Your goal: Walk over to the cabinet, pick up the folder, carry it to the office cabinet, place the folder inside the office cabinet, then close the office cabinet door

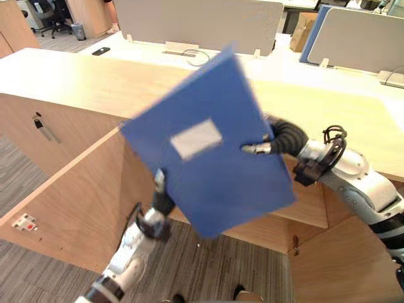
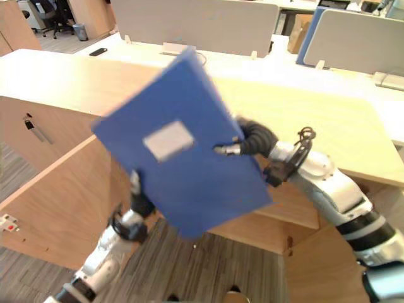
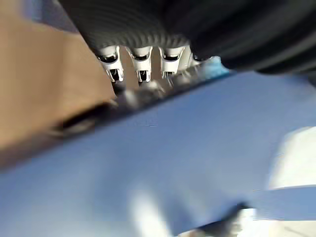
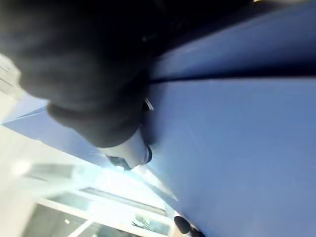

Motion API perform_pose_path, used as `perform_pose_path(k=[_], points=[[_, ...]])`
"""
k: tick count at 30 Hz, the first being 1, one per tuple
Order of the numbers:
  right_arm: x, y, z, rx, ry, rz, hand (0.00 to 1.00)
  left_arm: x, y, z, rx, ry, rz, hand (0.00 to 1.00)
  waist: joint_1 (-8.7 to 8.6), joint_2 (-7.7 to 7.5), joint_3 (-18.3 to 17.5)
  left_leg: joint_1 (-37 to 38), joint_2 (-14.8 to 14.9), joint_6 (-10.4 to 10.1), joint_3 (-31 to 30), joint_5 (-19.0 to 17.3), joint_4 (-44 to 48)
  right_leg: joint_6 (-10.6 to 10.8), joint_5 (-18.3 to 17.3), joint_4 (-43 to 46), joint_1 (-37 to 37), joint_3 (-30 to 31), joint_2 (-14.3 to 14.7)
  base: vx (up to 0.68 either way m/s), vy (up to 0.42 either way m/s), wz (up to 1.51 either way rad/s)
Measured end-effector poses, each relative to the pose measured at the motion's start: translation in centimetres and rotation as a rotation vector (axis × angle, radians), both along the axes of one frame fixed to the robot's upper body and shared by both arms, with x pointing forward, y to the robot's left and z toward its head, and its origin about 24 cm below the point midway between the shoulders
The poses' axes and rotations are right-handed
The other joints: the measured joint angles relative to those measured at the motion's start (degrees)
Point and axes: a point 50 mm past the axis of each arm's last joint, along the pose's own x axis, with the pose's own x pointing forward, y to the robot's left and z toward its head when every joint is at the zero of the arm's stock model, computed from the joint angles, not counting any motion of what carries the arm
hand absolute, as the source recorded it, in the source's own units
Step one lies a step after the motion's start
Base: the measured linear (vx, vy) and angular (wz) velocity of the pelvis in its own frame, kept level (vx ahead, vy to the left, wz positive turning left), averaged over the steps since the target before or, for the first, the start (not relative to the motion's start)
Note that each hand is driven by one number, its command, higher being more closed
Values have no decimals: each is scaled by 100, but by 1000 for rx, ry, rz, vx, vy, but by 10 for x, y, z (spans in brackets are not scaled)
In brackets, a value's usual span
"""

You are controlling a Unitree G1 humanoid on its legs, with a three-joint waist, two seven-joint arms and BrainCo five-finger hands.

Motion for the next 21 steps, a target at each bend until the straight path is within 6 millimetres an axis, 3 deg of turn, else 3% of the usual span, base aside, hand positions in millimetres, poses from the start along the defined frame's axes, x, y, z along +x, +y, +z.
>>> perform_pose_path(k=[1, 2, 7, 9, 11, 14, 21], points=[[-2, 1, -3, -39, 5, 17, 100, -7, 0, -11, 41, 42, -31, 0, 1, -20, 11, 0, -8, 0, 0, 0, -4, 2, -11, -2, -2, 0, -6, 35, 42, -2], [-7, 6, -10, -129, 12, 63, 100, -22, -1, -36, 146, 128, -102, 0, 0, -54, 31, -3, -20, -1, 4, 1, -23, 3, -14, -28, -6, 0, -8, 30, 31, -3], [-16, 15, -21, -246, 6, 148, 100, -40, 5, -87, 287, 314, -74, 0, 22, -103, 22, 27, -50, -39, 0, 44, -204, -6, -7, -119, -1, -6, 11, 45, 34, -1], [-19, 18, -20, -229, 20, 189, 100, -49, 22, -116, 353, 489, 50, 0, 21, -125, 12, 64, -44, -70, -6, 84, -302, -16, -2, -138, -7, -8, 52, 85, 31, -5], [-47, 46, -24, -214, 22, 427, 100, -72, 61, -144, 441, 722, 265, 0, -16, -170, -8, 110, -2, -62, -5, 141, -390, -59, -20, -164, -7, -9, 138, 101, 19, -8], [-55, 55, -38, -213, 64, 495, 100, -85, 87, -152, 484, 819, 398, 0, 36, -224, -40, 115, 22, -34, -12, 159, -380, -66, -24, -171, 7, -25, 160, 77, 21, 2], [-51, 46, -76, -223, 216, 418, 100, -100, 103, -157, 554, 891, 468, 0, 197, -347, -78, 120, 23, -24, -45, 78, -322, -82, -14, -163, 38, -23, 142, 24, 46, 2]])
